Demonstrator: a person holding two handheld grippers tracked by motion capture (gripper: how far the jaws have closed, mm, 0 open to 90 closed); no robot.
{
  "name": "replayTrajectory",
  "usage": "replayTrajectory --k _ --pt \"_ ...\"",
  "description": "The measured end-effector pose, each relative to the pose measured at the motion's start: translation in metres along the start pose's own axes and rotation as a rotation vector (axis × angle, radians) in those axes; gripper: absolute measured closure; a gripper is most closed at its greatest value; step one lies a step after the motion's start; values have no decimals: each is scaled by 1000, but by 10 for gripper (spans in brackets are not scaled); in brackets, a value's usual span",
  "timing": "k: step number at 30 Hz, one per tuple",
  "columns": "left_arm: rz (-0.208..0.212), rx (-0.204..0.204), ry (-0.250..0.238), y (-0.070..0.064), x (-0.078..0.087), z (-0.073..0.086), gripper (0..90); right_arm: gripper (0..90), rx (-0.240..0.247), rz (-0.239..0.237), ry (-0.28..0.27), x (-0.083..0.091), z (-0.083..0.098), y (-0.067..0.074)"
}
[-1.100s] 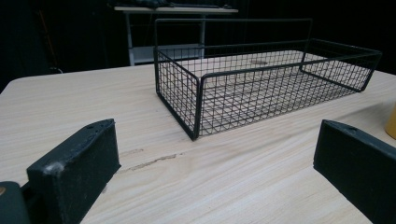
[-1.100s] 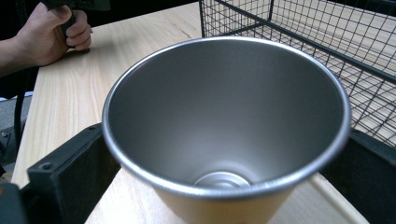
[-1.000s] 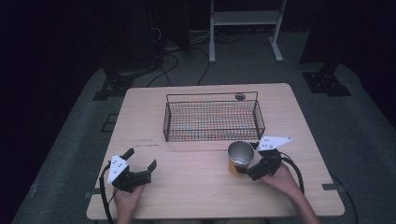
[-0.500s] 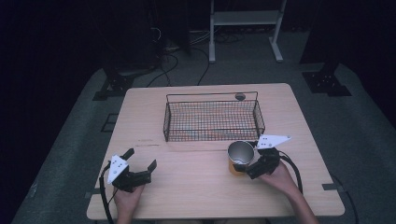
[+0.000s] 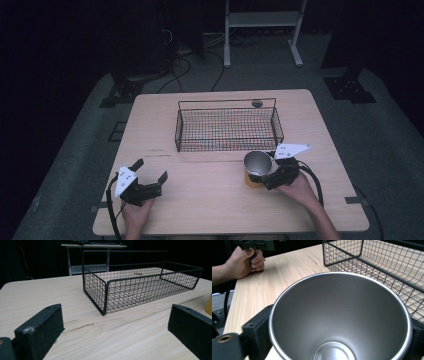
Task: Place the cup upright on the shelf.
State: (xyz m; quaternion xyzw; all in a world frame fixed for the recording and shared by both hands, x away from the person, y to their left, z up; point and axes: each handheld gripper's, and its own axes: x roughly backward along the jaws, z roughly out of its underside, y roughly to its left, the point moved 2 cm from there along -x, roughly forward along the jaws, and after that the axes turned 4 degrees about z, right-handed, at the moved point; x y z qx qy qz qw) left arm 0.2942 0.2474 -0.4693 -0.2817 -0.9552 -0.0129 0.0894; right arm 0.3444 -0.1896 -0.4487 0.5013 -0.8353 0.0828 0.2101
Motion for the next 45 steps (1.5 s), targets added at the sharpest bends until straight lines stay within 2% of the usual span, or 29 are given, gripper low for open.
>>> replayTrajectory --k 10,15,28,45 --pt "-1 0 0 0 0 0 0 88 -3 9 9 0 -1 -1" --pt "-2 -1 0 0 0 0 0 90 -13 -2 5 2 -4 0" --pt "-1 -1 1 0 0 0 0 91 -14 -40 -37 9 -30 -1" --pt "1 0 0 0 0 0 0 92 -3 -71 -28 9 -60 -4"
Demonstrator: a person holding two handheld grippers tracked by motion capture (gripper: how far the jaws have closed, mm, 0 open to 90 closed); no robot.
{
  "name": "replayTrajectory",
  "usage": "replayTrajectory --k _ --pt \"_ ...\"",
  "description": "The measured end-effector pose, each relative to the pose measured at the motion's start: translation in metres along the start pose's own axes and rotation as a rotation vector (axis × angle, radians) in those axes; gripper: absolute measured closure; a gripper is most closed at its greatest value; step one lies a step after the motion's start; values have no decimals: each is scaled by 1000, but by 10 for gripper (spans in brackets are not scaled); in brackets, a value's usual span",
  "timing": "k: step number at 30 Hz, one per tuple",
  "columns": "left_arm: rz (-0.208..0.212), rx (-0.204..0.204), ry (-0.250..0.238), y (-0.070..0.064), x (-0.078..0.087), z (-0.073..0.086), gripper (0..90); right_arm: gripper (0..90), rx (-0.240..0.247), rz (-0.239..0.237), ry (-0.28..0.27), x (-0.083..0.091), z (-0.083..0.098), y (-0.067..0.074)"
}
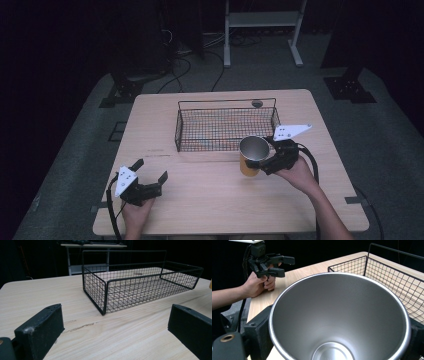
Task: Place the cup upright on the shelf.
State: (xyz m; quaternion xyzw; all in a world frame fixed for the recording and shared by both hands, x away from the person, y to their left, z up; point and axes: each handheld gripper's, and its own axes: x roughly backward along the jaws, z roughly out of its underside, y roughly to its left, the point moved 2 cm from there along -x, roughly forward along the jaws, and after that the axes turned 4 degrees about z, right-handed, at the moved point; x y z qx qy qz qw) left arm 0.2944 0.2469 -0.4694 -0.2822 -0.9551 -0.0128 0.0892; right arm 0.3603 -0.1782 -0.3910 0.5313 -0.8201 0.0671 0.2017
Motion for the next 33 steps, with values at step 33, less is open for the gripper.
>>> replayTrajectory --k 33 --pt "5 -2 5 -1 0 0 0 92 15 28 -31 -9 -63 -25"
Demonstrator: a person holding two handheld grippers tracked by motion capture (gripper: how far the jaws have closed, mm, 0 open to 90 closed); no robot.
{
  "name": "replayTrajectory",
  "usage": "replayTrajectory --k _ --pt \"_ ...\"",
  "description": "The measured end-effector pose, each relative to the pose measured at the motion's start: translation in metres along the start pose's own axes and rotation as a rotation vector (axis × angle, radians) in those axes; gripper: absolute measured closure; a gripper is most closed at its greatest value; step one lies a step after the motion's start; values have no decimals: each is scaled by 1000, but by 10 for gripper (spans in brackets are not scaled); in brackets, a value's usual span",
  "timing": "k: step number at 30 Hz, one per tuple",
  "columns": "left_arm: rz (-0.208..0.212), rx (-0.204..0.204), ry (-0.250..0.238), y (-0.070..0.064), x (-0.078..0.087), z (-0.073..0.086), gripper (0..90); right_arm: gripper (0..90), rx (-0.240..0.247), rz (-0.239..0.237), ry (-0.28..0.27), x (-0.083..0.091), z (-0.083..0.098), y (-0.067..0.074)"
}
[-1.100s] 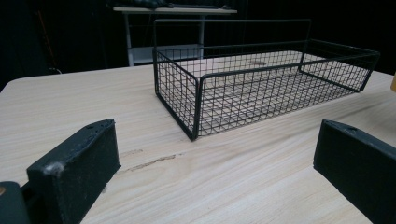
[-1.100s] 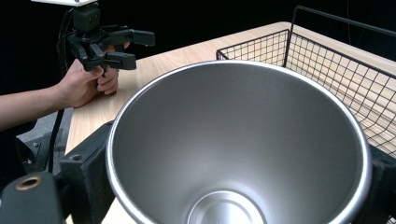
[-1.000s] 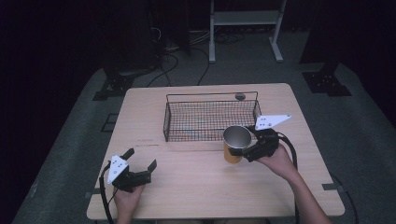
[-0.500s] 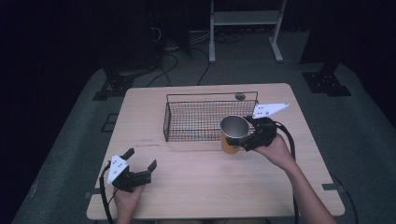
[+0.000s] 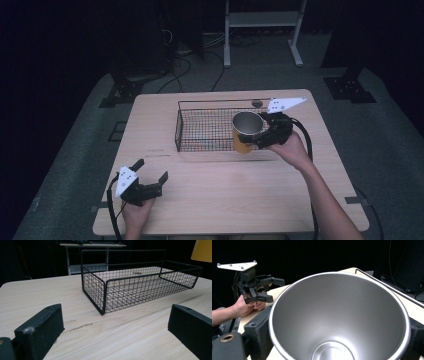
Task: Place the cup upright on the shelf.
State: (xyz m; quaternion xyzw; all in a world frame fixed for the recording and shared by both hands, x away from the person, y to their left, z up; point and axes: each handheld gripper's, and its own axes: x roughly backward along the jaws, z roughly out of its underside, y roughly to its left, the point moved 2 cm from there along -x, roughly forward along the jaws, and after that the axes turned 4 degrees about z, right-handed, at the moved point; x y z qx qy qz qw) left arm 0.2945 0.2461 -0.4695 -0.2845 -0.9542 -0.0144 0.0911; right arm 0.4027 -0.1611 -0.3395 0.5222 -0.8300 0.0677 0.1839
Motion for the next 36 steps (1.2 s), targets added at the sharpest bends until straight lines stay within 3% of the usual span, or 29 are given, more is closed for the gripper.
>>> replayTrajectory --k 16,36 --pt "6 -7 4 -1 0 0 0 92 11 -6 16 -15 -27 -10" --pt "9 -1 2 0 0 0 0 92 4 -12 54 -41 -49 -27"
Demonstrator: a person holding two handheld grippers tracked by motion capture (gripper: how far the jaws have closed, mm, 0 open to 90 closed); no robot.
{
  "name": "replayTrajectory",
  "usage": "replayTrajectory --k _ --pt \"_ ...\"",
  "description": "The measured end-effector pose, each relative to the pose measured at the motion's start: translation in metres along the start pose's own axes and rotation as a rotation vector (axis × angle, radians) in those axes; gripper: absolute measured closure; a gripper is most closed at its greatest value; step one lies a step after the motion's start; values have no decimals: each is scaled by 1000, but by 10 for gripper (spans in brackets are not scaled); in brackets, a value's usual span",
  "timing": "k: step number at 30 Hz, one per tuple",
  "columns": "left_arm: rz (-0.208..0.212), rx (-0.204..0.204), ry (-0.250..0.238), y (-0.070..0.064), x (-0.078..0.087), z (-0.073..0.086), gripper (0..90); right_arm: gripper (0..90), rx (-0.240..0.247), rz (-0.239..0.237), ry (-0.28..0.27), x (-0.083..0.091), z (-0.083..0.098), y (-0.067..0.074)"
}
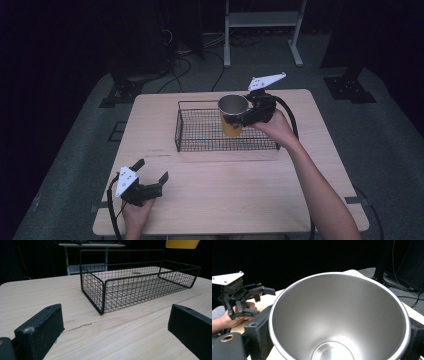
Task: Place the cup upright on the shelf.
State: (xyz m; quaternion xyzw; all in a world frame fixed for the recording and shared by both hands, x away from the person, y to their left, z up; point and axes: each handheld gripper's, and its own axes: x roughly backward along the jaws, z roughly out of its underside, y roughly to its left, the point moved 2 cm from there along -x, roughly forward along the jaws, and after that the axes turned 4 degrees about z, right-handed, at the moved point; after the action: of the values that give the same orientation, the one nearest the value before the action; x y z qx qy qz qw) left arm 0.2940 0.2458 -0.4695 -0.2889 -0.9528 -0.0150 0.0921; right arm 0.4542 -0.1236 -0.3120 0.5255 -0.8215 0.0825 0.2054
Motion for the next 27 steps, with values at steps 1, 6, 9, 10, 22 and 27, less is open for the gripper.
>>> replayTrajectory --k 1,6,9,10,22,27 --pt "0 0 -1 0 0 0 0 92 -3 -3 4 -1 -1 -1" --pt "0 2 -2 0 0 0 0 92 -19 -2 -13 -8 -8 -10" --pt "1 5 -5 1 1 0 0 92 -25 -1 -7 -11 -13 -15" --pt "1 5 -4 1 1 0 0 92 -25 2 -2 -12 -14 -16" --pt "1 5 -8 1 1 0 0 92 -56 1 19 -30 -13 -31" --pt "3 8 -10 2 1 0 0 92 -84 18 50 -42 1 -42"
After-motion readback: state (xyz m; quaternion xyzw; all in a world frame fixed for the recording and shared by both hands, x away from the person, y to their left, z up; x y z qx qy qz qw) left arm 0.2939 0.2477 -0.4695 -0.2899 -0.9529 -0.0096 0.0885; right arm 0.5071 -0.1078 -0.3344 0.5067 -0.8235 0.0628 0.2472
